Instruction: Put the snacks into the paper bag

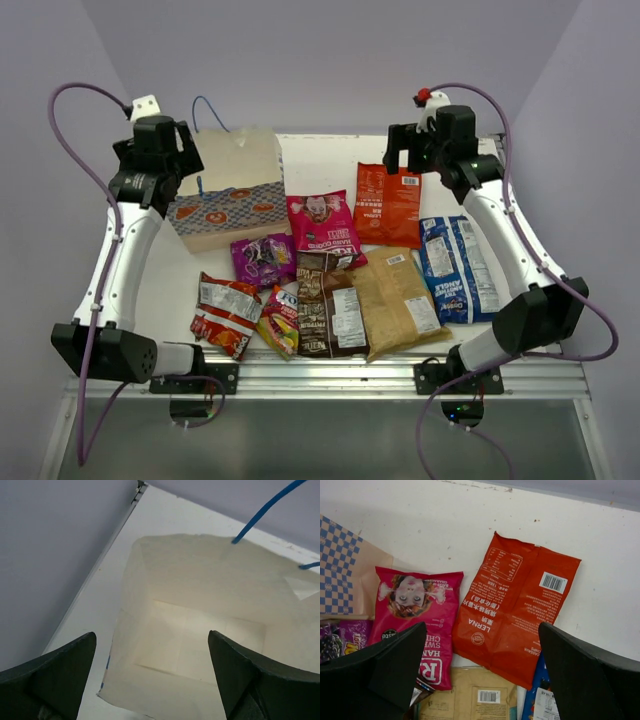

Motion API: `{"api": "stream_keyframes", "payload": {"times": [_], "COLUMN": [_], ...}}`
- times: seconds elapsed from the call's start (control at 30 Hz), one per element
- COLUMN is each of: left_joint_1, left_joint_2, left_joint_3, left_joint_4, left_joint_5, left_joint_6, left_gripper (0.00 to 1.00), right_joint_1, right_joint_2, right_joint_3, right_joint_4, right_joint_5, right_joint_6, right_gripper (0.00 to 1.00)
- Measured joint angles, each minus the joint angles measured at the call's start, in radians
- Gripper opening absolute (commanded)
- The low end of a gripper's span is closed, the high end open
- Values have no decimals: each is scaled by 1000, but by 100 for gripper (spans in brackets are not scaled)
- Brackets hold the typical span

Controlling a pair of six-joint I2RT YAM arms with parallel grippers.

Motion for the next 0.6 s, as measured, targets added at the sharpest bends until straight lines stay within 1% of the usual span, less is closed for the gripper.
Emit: {"api": "stream_keyframes", "payload": {"times": [0.2,0.27,0.3,0.33,0.4,0.47,0.6], "left_joint_1": [8,23,34,43,63,77,106], "left_joint_2": [-8,-8,-10,-14,-26,-34,-44], "left_joint_3": [-200,-232,-244,-253,-269,-272,-272], "left_joint_4": [23,34,50,62,91,116,164], "left_joint_5": [-17,-16,-16,-15,-13,-13,-5], "left_joint_6": [-7,-8,-7,-6,0,2,12], "left_gripper": [94,88,83,82,83,87,87], "right_joint_1": [2,2,2,2,2,2,2], "right_joint_2": [14,28,35,40,51,65,113], "right_joint_3": [-68,-68,-68,-68,-68,-68,-64], "right_joint_4": [13,14,14,14,18,22,30], "right_joint_5": [8,13,16,19,26,31,54], "right_joint_6": [0,0,0,0,0,0,0], "right_gripper": [99,99,98,98,98,98,98]}}
